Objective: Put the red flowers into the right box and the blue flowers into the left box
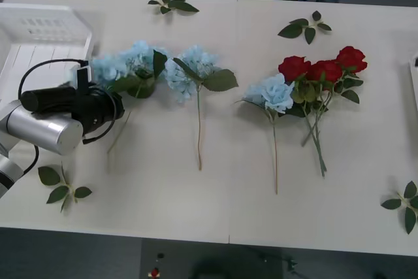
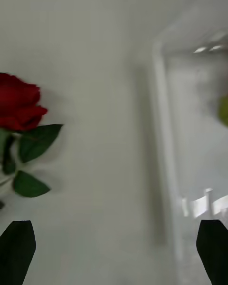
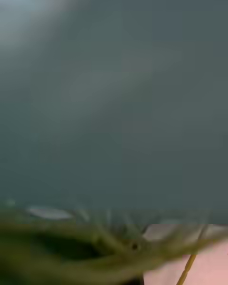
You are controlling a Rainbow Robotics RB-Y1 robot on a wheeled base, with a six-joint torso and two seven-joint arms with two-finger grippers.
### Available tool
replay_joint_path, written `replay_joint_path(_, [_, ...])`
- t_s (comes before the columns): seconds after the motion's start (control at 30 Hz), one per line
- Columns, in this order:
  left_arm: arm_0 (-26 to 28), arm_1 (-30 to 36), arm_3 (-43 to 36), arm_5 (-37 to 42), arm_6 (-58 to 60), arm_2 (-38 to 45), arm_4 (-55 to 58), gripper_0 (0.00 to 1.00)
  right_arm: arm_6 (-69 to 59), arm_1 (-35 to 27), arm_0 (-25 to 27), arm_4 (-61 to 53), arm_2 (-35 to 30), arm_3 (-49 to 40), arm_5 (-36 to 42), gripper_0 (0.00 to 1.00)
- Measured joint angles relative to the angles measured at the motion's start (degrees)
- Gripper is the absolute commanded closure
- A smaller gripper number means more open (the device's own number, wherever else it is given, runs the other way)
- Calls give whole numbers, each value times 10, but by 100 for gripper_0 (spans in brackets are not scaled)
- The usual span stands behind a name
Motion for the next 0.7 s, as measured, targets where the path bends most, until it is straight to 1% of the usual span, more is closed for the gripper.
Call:
replay_joint_path(0.07, [0,0,0,0,0,0,-6,100,-65,9,16,14,0,-49,10,0])
replay_joint_path(0.13, [0,0,0,0,0,0,-12,100,-123,31,33,47,-3,-79,13,0])
replay_joint_path(0.3, [1,11,-24,0,0,0,-16,100,-217,123,62,173,-24,-90,13,0])
replay_joint_path(0.4, [7,36,-74,0,0,0,-11,100,-244,172,65,225,-25,-72,2,0])
replay_joint_path(0.47, [18,58,-115,0,0,0,-5,100,-266,196,65,250,-23,-50,-29,0])
replay_joint_path(0.6, [45,101,-190,0,0,3,2,100,-284,226,65,280,-21,1,-87,0])
replay_joint_path(0.7, [70,116,-227,0,0,26,2,100,-284,245,64,294,-21,44,-131,0])
